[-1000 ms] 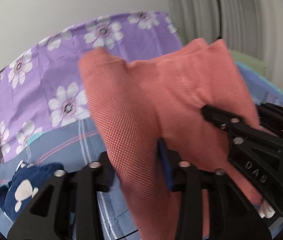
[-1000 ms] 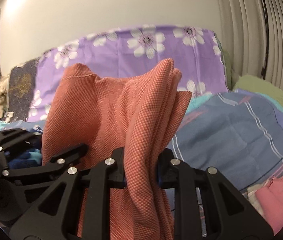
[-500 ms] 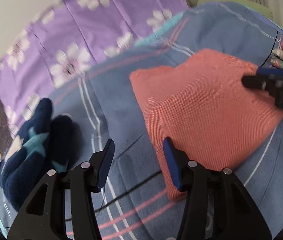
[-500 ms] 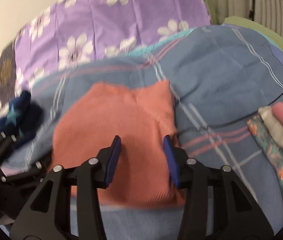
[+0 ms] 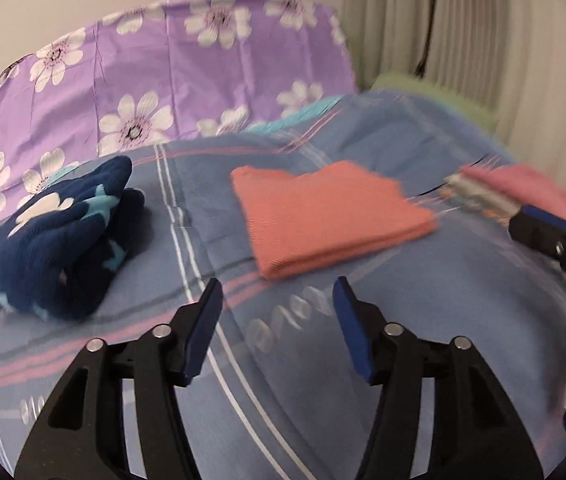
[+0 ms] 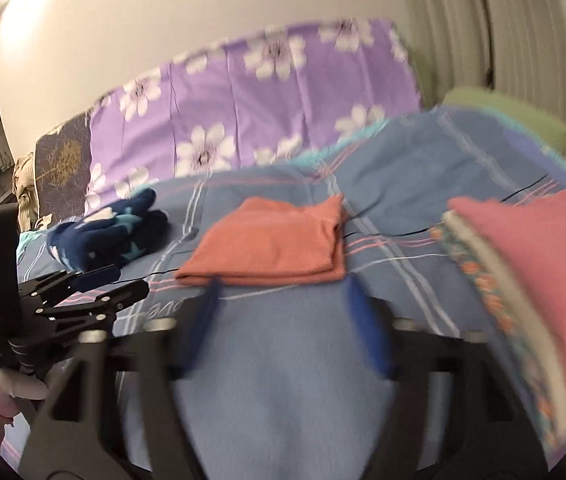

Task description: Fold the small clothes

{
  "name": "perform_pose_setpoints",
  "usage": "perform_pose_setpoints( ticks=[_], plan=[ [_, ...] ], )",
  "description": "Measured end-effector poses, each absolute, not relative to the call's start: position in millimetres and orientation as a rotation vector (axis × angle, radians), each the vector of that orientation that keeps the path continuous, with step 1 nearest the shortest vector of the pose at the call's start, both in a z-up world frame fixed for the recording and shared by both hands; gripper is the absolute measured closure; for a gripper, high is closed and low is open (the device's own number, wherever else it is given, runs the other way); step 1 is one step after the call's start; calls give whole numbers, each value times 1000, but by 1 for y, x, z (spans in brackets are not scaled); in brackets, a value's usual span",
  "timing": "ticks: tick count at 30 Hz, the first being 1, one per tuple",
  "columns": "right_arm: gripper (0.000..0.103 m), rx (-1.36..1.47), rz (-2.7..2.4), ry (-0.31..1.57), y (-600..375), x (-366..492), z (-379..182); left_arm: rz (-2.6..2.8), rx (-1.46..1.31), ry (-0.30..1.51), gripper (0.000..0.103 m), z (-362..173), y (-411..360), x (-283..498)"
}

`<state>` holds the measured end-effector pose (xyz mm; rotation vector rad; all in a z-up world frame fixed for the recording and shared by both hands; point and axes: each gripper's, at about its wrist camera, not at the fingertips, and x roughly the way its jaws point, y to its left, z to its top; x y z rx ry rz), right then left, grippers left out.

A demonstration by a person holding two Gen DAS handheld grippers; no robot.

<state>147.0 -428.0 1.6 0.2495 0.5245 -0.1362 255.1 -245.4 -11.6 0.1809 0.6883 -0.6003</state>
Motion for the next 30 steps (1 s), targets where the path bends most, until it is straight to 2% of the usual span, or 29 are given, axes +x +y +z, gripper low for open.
perform_pose_setpoints(
  ticks=[1,2,4,7,11,18,30],
  plan=[
    [5,247,-156,504,-425,134,6,-609,169,675,37,-8,-242,244],
    [3,259,-171,460,-420,112,12,-618,151,655,32,-1,-236,228],
    [3,322,-156,413,-418,84,18,-628,116,621,24,10,-227,203],
    [3,421,-101,452,-418,50,28,-636,52,577,12,29,-211,166],
    [3,398,-169,412,-403,13,40,-619,26,520,5,49,-197,126],
    [2,319,-237,421,-376,-34,58,-551,61,437,1,78,-178,57],
    [2,265,-210,423,-343,-74,62,-516,64,452,1,83,-146,10]
  ],
)
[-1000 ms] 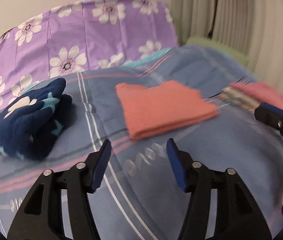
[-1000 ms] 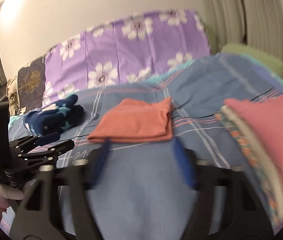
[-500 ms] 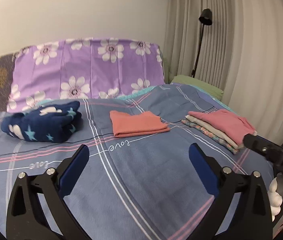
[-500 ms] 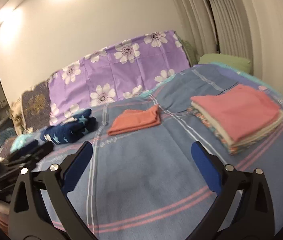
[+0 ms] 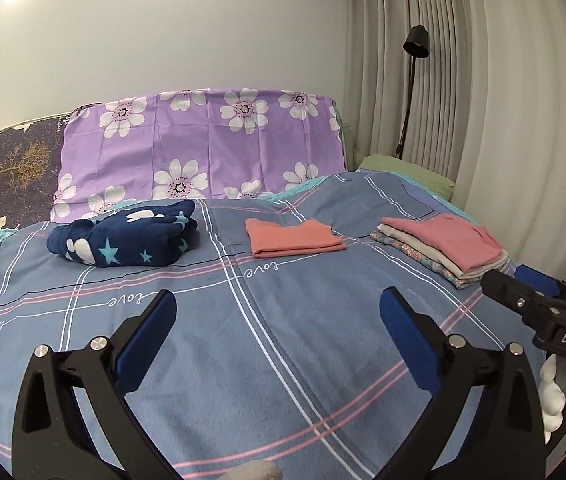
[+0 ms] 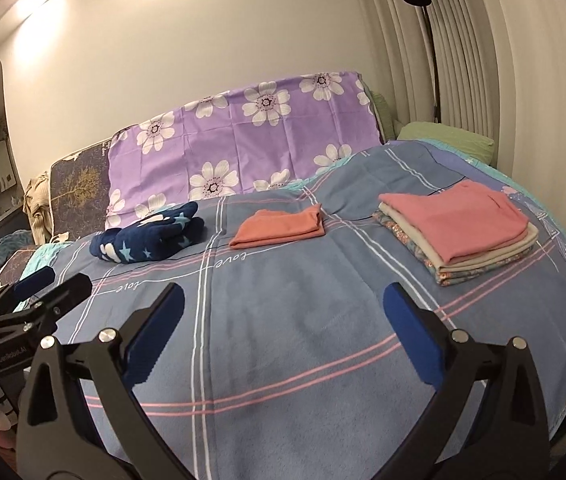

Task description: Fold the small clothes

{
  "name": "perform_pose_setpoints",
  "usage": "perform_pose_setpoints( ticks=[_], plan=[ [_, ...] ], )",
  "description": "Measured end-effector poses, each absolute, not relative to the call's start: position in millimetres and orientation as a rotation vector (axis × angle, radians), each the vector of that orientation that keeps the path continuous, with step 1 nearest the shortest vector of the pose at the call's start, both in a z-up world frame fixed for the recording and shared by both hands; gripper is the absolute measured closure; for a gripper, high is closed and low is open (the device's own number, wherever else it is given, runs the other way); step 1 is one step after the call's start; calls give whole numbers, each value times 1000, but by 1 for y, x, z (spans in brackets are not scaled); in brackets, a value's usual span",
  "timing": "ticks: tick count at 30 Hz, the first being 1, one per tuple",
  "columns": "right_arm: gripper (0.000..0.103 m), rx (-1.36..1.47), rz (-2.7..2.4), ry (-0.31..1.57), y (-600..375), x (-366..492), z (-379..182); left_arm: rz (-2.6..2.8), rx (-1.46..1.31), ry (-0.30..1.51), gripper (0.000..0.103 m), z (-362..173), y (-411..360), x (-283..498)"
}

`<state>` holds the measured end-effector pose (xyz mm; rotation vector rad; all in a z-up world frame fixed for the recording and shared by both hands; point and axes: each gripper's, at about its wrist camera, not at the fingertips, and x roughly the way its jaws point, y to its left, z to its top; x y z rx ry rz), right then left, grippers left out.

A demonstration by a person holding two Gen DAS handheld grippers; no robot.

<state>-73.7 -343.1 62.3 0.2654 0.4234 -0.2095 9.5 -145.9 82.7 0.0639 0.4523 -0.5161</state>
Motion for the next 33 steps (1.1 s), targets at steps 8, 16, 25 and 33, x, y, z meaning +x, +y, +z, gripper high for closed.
perform_pose_setpoints(
  ticks=[8,16,25,33],
  plan=[
    [2,248,-208,468,-335,-80,51,-515,91,472,1,79,-148,-4],
    [2,250,-226,480,-334,-83,45,-497,117,477,1,74,-153,-15],
    [2,210,-251,457,-328,-83,49,-457,125,443,1,79,-153,-20],
    [2,203,-254,457,-328,-81,51,-446,150,432,1,78,-154,-21]
  ],
)
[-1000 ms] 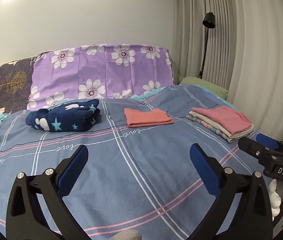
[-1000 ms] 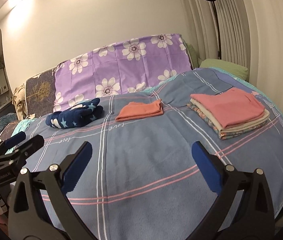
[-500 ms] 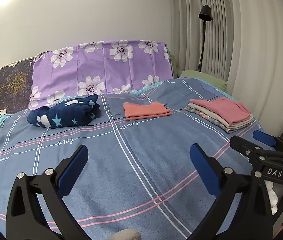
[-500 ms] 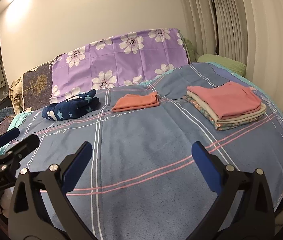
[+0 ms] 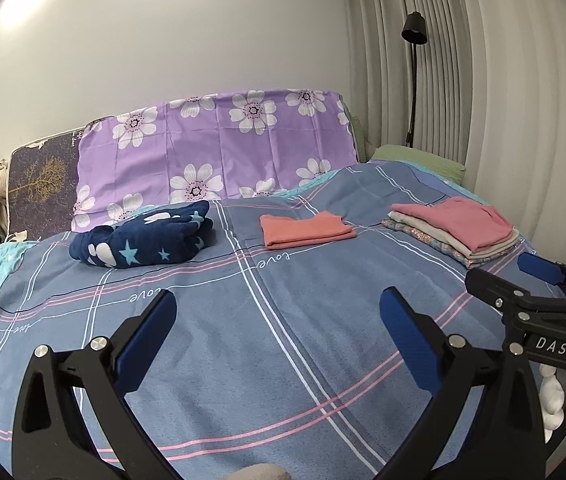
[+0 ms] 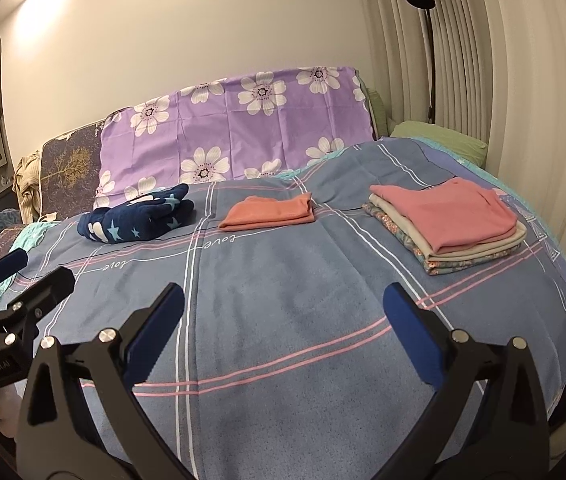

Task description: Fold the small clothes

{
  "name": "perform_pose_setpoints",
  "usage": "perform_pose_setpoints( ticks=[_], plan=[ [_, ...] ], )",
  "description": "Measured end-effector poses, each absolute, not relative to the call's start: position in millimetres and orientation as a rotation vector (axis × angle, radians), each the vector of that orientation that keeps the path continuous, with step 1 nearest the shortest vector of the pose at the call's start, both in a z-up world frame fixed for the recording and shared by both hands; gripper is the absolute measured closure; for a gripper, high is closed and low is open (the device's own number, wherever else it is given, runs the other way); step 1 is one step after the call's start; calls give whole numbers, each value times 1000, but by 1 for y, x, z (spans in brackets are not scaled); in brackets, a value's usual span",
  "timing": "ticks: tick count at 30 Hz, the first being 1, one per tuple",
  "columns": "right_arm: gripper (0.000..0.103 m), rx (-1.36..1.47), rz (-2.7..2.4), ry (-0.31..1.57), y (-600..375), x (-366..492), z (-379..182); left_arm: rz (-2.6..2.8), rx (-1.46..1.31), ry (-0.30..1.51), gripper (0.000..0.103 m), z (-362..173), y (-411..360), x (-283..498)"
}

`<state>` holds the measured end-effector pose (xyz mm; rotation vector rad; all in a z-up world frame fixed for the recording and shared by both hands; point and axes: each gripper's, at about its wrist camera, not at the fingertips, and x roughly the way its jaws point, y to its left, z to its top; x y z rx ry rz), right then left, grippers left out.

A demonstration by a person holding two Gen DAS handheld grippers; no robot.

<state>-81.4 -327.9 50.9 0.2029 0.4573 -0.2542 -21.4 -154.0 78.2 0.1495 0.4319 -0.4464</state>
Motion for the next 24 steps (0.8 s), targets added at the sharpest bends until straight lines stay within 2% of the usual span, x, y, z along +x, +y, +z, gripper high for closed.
perform_pose_setpoints(
  ticks=[24],
  plan=[
    [2,192,-262,458,-330,-78,53,-438,142,455,1,74,-157,-13]
  ],
)
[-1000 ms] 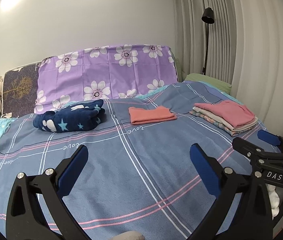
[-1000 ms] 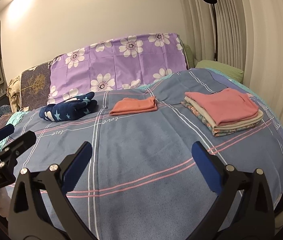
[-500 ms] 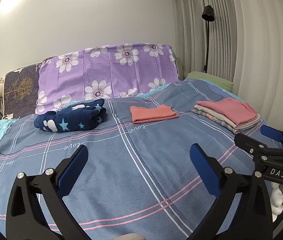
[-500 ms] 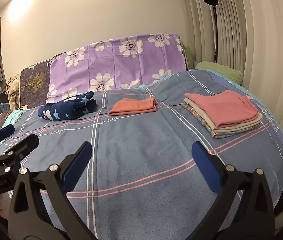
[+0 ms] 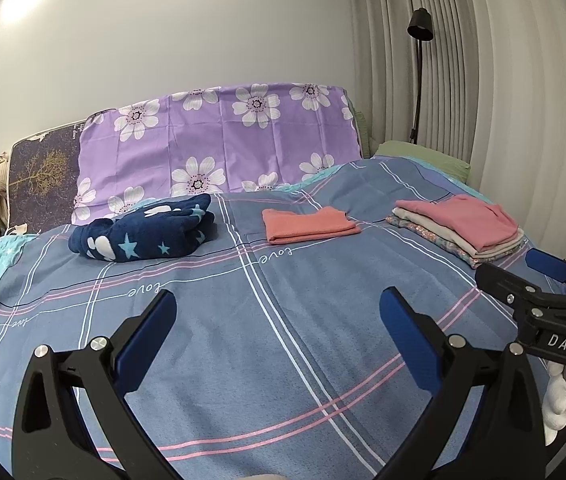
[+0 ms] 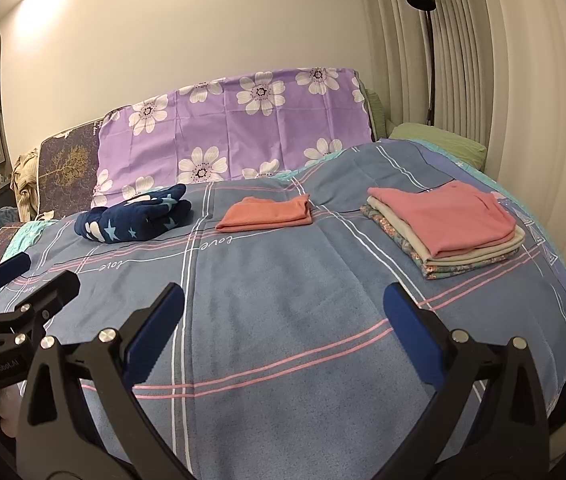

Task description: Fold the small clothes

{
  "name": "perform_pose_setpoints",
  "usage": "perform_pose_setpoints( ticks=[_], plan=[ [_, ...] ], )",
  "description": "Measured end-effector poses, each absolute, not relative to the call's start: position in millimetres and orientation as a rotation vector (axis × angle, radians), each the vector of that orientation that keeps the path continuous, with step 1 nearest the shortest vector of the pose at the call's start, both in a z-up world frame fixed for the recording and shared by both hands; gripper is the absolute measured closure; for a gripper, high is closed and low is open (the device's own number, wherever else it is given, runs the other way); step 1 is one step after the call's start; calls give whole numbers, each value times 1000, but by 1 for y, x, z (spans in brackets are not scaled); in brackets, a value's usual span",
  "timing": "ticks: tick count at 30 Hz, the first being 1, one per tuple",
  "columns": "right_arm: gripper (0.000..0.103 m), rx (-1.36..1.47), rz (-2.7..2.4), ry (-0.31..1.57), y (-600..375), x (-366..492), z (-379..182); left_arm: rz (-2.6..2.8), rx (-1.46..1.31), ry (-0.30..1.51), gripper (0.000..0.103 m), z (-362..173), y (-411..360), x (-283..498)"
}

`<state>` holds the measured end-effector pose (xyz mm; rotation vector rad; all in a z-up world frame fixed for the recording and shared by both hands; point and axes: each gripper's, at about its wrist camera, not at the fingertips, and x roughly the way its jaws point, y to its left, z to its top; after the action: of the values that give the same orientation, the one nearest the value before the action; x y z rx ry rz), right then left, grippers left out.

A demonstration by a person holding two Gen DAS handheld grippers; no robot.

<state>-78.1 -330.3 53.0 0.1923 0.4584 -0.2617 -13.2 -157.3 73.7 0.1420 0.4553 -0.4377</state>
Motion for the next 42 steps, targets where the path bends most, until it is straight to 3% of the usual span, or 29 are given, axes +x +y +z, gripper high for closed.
perform_pose_setpoints(
  ticks=[42],
  plan=[
    [2,188,-255,481,-334,-70,44,-444,148,485,1,63,-162,-7]
  ],
)
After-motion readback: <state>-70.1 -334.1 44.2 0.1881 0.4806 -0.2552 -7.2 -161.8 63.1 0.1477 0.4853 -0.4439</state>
